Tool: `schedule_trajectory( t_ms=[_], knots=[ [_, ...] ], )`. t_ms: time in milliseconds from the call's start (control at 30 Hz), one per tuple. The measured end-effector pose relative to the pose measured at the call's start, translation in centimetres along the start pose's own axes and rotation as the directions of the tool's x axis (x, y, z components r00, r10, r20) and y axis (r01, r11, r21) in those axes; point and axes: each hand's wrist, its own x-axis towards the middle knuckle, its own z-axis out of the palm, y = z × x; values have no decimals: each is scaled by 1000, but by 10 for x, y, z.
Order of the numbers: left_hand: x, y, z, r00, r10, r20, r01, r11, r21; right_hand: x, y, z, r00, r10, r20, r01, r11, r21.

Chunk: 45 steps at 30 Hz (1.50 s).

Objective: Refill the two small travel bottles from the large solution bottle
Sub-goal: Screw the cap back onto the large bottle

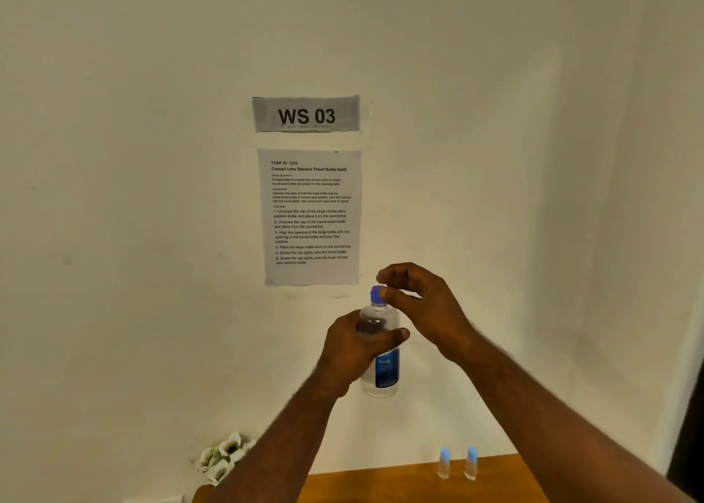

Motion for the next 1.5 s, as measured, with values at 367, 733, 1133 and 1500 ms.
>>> schedule_trajectory(
  t_ms=[367, 733, 1133, 1500],
  knots=[
    [14, 48, -13, 995, 104, -4, -104, 993, 59, 29, -32, -10, 992, -108, -65, 96, 982, -162],
    [7, 83, -27, 979, 198, -53, -199, 980, -11, 43, -81, -28, 985, -169, 38, 173, 963, -205],
    [-10, 88, -32, 973, 204, -109, -214, 973, -92, 31, -90, -19, 985, -167, 47, 173, 966, -193],
    [-13, 85, -37, 959, 234, -158, -250, 964, -93, 27, -93, 2, 988, -142, -63, 119, 953, -280]
  ],
)
